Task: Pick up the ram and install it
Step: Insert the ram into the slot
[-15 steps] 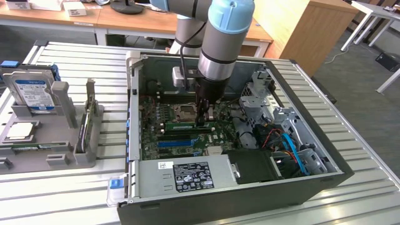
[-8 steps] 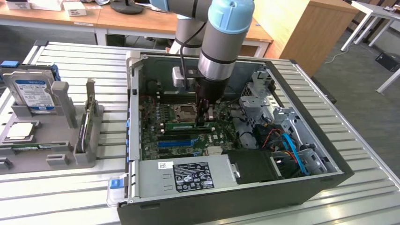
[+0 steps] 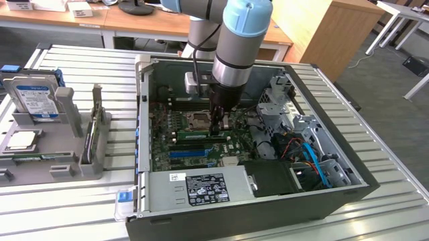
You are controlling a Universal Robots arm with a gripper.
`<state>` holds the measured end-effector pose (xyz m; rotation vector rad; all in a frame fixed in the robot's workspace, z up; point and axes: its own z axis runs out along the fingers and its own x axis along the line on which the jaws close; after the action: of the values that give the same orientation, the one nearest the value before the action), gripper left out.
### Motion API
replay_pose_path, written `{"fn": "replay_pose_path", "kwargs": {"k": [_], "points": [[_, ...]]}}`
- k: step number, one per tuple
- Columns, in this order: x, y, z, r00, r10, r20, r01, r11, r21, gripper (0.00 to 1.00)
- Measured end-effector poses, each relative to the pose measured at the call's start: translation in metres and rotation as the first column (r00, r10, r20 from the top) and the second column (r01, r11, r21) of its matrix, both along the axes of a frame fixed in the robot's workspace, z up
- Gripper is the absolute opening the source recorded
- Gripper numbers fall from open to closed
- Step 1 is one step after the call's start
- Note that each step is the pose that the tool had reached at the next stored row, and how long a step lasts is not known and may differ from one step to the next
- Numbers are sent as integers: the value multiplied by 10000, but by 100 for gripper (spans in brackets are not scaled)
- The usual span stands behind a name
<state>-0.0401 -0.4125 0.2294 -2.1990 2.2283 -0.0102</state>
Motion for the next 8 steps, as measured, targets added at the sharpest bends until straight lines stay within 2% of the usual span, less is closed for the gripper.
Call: {"fn": "replay_pose_path", "kwargs": {"k": [8], "points": [[2,1,28,10000,-2,-9,2,10000,3,12]]}}
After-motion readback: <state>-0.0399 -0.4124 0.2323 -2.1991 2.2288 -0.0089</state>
